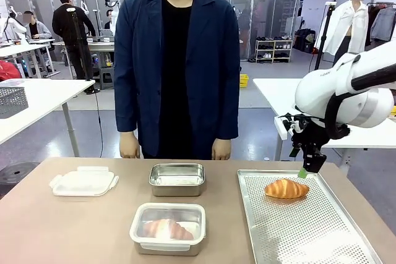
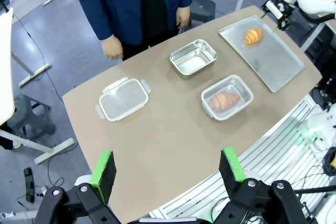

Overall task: Place the bread into the airtight container.
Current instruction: Pick up a Butter Roll and place it into an empty Airtight Container.

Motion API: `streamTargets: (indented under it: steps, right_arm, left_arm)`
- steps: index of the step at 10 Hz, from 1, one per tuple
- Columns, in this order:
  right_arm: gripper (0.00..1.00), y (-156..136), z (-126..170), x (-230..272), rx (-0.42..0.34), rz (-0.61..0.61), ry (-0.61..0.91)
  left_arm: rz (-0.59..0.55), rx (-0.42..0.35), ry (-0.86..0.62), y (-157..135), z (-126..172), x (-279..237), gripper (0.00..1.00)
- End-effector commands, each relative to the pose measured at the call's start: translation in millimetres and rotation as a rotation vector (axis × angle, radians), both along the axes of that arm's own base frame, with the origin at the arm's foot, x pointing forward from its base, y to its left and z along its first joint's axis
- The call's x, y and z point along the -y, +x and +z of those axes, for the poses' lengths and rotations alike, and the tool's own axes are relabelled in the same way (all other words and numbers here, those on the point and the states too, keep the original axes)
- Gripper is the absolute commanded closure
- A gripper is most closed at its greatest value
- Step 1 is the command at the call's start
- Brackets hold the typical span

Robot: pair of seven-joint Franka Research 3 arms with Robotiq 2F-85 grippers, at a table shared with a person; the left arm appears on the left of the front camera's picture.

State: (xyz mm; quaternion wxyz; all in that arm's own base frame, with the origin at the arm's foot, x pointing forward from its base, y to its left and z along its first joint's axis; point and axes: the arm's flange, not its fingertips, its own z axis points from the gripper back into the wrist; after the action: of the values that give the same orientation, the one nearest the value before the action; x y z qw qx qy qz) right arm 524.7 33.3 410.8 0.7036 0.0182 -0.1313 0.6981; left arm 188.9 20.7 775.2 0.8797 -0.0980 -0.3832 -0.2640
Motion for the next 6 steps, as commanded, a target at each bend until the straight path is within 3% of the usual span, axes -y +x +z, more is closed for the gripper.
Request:
streamTargets:
  steps: [1,2,3,6]
  right_arm:
    - [0.06,11.9,1.2,-2.2,-0.015,-0.027,-0.034]
    - [0.06,9.7,1.4,1.7,-0.064,-0.044,-0.043]
    - [0.06,4.8,-3.6,0.5,-0.006,-0.001,-0.005]
    - [0.06,4.8,-3.6,0.5,-0.006,-0.001,-0.005]
  left_arm:
    - [-0.003,0.004,-0.001,0.8,1.3,0.5,0.00]
    - [-0.003,0.004,-0.001,0.8,1.3,0.5,0.00]
    - [-0.003,0.004,-0.001,0.8,1.3,0.5,0.00]
    - [-0.003,0.004,-0.001,0.8,1.3,0.5,0.00]
